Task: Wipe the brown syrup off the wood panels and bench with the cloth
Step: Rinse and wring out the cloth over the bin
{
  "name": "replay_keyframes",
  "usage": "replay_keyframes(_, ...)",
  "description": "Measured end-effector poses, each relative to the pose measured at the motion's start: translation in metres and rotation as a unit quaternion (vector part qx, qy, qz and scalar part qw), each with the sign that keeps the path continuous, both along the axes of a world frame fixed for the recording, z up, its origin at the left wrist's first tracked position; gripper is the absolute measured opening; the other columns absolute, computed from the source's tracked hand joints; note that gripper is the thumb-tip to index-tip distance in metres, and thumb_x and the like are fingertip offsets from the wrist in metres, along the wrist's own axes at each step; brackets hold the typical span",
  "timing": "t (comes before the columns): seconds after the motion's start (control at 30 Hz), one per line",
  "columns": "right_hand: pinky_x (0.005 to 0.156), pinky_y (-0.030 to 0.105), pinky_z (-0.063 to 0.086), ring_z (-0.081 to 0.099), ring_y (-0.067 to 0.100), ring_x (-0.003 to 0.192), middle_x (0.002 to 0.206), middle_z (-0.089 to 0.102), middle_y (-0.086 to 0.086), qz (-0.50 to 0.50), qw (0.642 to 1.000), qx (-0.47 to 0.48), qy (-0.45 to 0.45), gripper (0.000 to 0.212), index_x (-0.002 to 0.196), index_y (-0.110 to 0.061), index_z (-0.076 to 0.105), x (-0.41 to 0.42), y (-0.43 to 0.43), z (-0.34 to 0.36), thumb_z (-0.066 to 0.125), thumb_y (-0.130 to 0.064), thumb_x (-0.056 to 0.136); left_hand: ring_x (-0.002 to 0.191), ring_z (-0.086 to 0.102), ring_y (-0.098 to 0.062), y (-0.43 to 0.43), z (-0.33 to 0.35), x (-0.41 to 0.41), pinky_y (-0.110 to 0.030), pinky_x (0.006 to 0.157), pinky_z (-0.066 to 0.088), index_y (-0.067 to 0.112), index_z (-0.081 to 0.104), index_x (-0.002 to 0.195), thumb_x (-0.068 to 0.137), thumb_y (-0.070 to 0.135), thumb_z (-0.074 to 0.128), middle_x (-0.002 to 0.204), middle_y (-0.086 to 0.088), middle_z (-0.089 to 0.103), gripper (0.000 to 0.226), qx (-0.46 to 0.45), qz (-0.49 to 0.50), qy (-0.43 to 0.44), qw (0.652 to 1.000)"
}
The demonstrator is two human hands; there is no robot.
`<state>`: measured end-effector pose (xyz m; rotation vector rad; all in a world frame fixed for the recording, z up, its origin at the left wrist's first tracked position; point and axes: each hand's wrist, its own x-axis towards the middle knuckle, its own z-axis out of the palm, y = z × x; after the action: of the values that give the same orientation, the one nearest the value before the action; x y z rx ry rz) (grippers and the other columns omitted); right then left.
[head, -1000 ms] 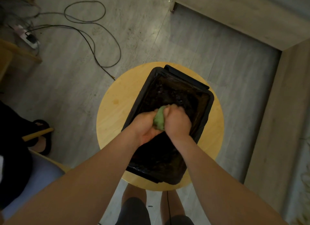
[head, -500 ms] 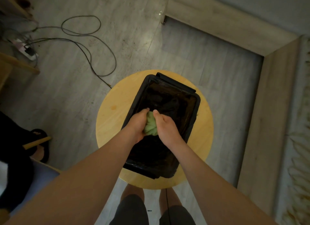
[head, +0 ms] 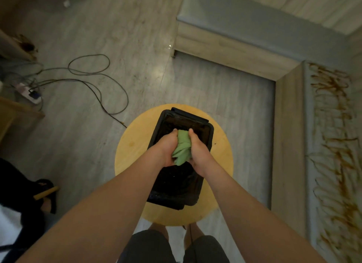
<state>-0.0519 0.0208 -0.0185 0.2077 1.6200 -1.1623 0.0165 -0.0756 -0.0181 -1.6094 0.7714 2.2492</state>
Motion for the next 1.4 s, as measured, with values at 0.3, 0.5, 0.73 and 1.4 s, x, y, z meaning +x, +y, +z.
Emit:
replay_keyframes(0.3, 0.096, 0.048, 0.058, 0.071, 0.03, 0.105, 0.115, 0.072, 0.017, -0.005, 0.996, 0.009, 0.09, 0.025, 0.117, -0.009, 0.066, -0.013, 0.007, -0.004, 0.048, -0.024, 0.108, 0.104, 0.071, -0.023, -0.003, 0.01, -0.002, -0.039, 0.088, 0.06, 0.022, 0.066, 0.12, 0.105, 0.058, 0.038, 0.111, -0.007, 0.075, 0.048, -0.105, -0.126, 0.041, 0.986)
replay_keyframes(0.5, 0.089, 0.041, 0.058, 0.068, 0.035, 0.111, 0.122, 0.069, 0.024, -0.166, 0.984, -0.039, -0.045, 0.033, 0.132, 0.002, 0.06, -0.018, 0.015, -0.009, 0.047, -0.011, 0.105, 0.115, 0.061, -0.016, 0.005, 0.003, 0.009, -0.044, 0.102, 0.051, 0.035, 0.059, 0.121, 0.094, 0.046, 0.064, 0.121, 0.004, 0.067, 0.029, -0.186, -0.277, 0.131, 0.934)
replay_keyframes(0.73, 0.106, 0.046, 0.049, 0.062, 0.031, 0.125, 0.134, 0.068, 0.014, -0.112, 0.987, -0.041, -0.106, 0.049, 0.14, -0.017, 0.061, -0.015, 0.019, -0.001, 0.036, -0.039, 0.104, 0.091, 0.072, -0.013, 0.016, -0.006, 0.011, -0.027, 0.079, 0.06, 0.015, 0.073, 0.116, 0.091, 0.016, 0.078, 0.103, -0.002, 0.075, 0.026, -0.119, -0.168, 0.176, 0.963)
replay_keyframes(1.4, 0.084, 0.029, 0.048, 0.06, 0.014, 0.099, 0.102, 0.065, -0.003, 0.479, 0.878, 0.008, 0.015, 0.031, 0.109, -0.02, 0.064, -0.08, -0.001, 0.039, 0.077, -0.005, 0.086, 0.09, 0.06, -0.018, -0.021, 0.045, -0.031, -0.028, 0.064, 0.047, 0.011, 0.041, 0.124, 0.086, 0.031, 0.08, 0.102, -0.002, 0.059, 0.058, -0.461, -0.627, 0.127, 0.616)
